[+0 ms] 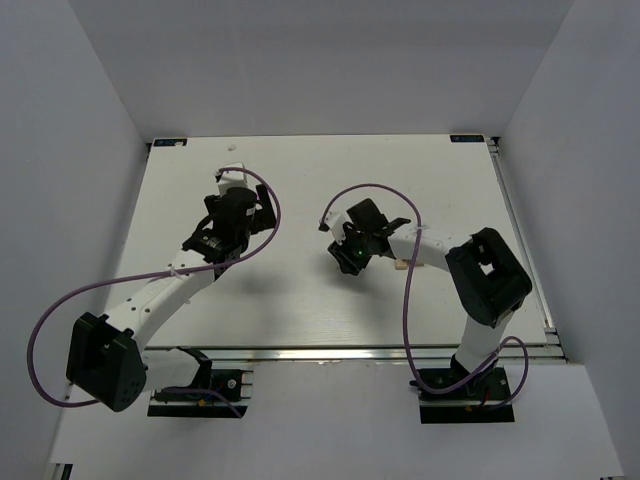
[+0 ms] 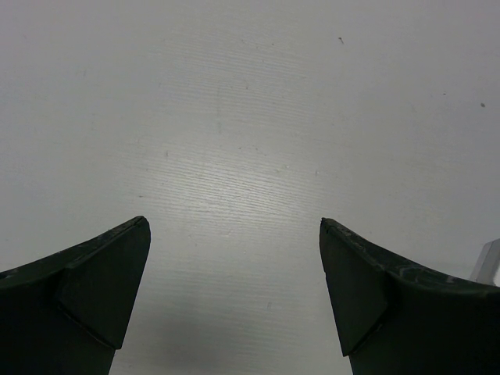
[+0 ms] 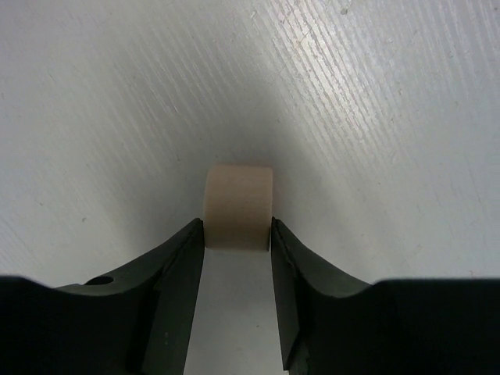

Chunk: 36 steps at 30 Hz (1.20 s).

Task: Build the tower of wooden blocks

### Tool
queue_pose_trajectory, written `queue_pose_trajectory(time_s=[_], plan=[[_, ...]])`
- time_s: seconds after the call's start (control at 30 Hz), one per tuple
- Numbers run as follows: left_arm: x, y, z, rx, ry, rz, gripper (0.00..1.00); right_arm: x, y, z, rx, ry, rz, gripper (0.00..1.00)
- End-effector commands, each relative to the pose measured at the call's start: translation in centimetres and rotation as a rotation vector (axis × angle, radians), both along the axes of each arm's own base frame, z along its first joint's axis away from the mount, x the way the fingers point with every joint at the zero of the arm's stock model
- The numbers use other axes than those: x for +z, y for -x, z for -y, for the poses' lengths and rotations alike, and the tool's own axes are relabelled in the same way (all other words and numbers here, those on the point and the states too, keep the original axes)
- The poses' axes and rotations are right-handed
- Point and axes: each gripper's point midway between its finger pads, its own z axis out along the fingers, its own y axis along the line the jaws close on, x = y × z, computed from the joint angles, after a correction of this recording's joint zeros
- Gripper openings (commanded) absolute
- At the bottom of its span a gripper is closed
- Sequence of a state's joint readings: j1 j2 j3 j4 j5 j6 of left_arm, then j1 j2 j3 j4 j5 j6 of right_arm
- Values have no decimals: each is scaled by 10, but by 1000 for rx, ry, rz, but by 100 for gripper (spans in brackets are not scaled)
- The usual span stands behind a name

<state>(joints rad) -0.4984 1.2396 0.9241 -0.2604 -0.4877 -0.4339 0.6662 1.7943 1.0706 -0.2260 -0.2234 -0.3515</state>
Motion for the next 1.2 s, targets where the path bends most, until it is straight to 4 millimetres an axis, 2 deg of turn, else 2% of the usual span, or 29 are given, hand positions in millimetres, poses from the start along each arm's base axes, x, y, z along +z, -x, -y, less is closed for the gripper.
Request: queue_pose_trajectory(time_s=[0.0,0.1,0.13,0.23,0.27,0.37,0.47,0.5,0.57,0.6,0.63,0.67,0.8,0.87,0.9,0.93,1.1,1.17], plan=[[1,-3,-2,2,-3,6,98,25,-12,-9,34,-50,70,44],[2,-3,-2,3,-5,8,98,48,-20,-8,93,-32,136,40],[3,-3,-2,1,-5,9,98,65,-27,-13,111,-43,177,37],[3,-3,-3,4,-11,13,98,98,-30,-14,185,-46,240,35],[3,-3,-4,9,-11,14,98,115,-36,-17,198,-61,279,35],[2,-3,-6,18,-22,11,98,147,-40,-13,258,-56,369,34],[2,-3,-7,23,-27,10,98,168,-44,7,314,-8,415,32],[3,-5,-6,19,-20,17,98,193,-56,15,300,-28,459,32],[1,-7,-2,4,-14,11,98,211,-62,28,329,-23,484,32],[-3,-8,-1,3,-19,0,98,231,-74,38,317,-19,520,32],[-2,-10,0,6,-20,-6,98,237,-75,45,327,-8,525,32],[-4,-11,-1,15,-30,-12,98,233,-70,56,378,33,512,32],[-11,-16,-3,31,-60,-32,98,235,-72,103,399,111,523,31],[-11,-19,-3,28,-74,-34,98,224,-62,120,420,146,484,32],[-12,-19,-3,27,-79,-38,98,225,-59,131,442,170,498,32],[-12,-20,-2,23,-85,-38,98,216,-52,136,465,179,472,31],[-12,-22,-3,16,-96,-21,98,197,-13,149,605,171,359,31],[-15,-23,-2,12,-98,-16,98,193,-15,152,630,171,348,32]])
